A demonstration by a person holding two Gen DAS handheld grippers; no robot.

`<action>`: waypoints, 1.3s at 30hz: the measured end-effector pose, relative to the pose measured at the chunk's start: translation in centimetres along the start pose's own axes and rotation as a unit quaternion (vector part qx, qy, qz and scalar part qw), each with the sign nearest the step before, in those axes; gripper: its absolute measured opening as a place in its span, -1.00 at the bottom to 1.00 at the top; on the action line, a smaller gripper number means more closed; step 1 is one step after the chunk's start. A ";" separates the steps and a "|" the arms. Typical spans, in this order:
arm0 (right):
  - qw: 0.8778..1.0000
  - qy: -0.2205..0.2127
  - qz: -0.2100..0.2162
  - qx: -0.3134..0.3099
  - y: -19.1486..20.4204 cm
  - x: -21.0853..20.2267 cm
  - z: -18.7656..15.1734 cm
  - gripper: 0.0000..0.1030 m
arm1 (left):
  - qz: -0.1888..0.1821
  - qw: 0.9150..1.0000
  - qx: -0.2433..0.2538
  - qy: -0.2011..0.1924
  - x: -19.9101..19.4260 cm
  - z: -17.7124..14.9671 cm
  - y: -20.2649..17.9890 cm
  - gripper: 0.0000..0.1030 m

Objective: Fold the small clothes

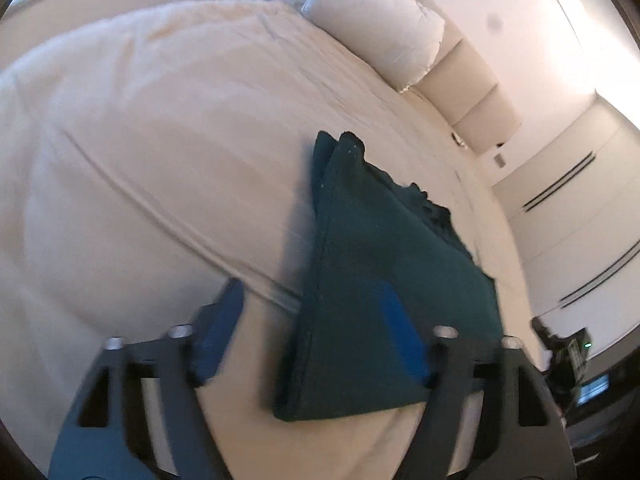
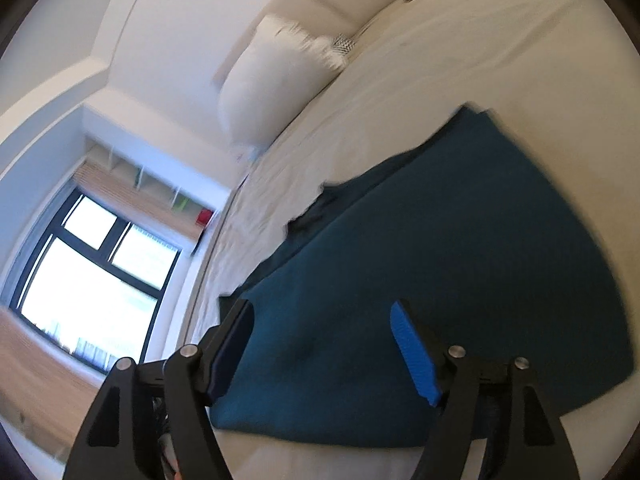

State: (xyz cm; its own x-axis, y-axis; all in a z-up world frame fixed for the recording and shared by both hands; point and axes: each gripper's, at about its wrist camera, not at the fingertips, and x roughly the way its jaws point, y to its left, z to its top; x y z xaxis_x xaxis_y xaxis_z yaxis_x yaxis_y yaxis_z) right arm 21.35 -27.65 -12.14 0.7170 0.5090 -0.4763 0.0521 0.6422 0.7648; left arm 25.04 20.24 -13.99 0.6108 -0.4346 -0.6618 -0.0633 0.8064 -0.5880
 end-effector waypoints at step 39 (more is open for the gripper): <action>0.972 0.202 0.103 0.056 1.4 14.6 2.5 0.39 | -0.138 0.980 -0.029 0.140 2.3 2.0 -7.0 -0.82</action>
State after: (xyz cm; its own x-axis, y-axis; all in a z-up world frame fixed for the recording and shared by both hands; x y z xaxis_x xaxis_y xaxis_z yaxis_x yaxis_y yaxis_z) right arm 33.64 -20.73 -16.91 0.3893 0.8185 -0.4225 0.0277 0.4481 0.8936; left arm 28.50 14.41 -10.49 0.3714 -0.7321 -0.5711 0.0247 0.6227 -0.7821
